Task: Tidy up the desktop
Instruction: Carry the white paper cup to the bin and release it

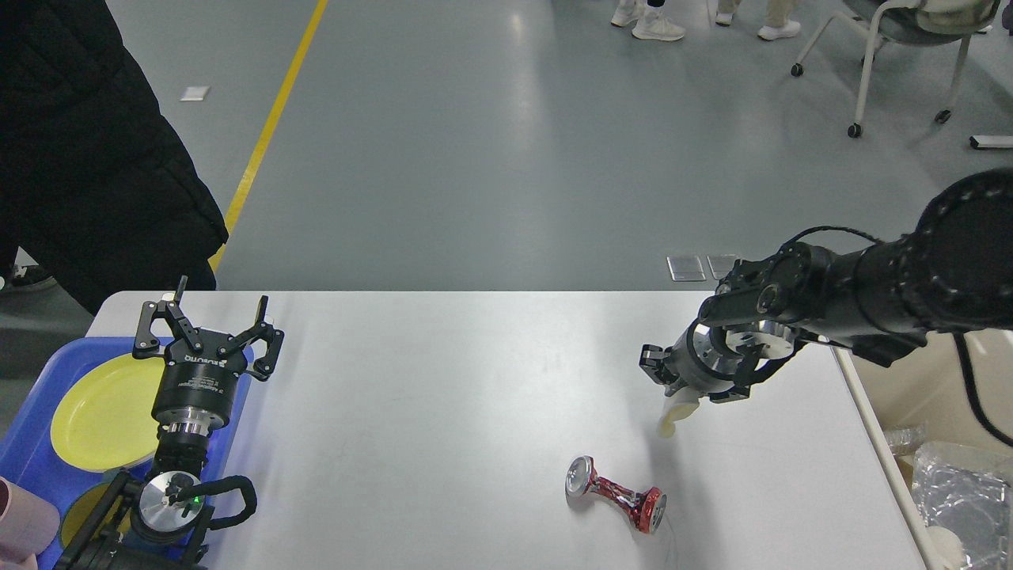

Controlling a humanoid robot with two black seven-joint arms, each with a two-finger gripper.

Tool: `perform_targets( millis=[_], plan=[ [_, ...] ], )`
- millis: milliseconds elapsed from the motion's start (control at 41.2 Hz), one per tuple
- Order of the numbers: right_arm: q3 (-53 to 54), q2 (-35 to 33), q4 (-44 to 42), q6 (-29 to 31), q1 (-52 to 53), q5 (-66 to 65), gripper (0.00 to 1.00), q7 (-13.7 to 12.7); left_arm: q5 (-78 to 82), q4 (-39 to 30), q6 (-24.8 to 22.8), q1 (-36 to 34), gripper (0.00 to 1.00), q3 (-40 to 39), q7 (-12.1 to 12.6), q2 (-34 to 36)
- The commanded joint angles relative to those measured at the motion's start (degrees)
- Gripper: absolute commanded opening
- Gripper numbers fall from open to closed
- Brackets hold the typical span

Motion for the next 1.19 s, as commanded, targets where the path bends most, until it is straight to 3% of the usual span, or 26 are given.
perform_targets(
  millis=[0, 194, 437, 728, 946, 1116, 1164],
  plan=[
    [-2.1, -2.5, 8.4, 2.7, 10.9, -0.1, 0.00, 0.1, 0.0, 0.0, 0.0, 0.0, 0.96, 0.0, 0.0, 0.0],
    [-4.5, -6.0, 14.7, 18.1, 26.2, -0.4, 0.00, 0.6, 0.0, 0.0, 0.0, 0.0, 0.96, 0.0, 0.0, 0.0],
    [-5.4, -9.0, 19.8, 25.3, 36.1, -1.9, 0.00, 0.6, 0.1, 0.0, 0.0, 0.0, 0.96, 0.0, 0.0, 0.0],
    [-11.6, -9.6, 18.5, 23.7, 35.7, -2.0, 0.00, 0.5, 0.1, 0.0, 0.0, 0.0, 0.96, 0.0, 0.0, 0.0],
    [-20.3, -17.9, 13.5, 20.3, 31.2, -2.1, 0.00, 0.6, 0.0, 0.0, 0.0, 0.1, 0.96, 0.0, 0.0, 0.0],
    [-20.4, -28.3, 0.8, 20.3, 18.9, -2.6, 0.00, 0.5, 0.0, 0.0, 0.0, 0.1, 0.96, 0.0, 0.0, 0.0],
    [-18.9, -31.7, -7.5, 20.3, 10.4, -2.8, 0.00, 0.6, 0.1, 0.0, 0.0, 0.1, 0.96, 0.0, -0.1, 0.0]
  ],
)
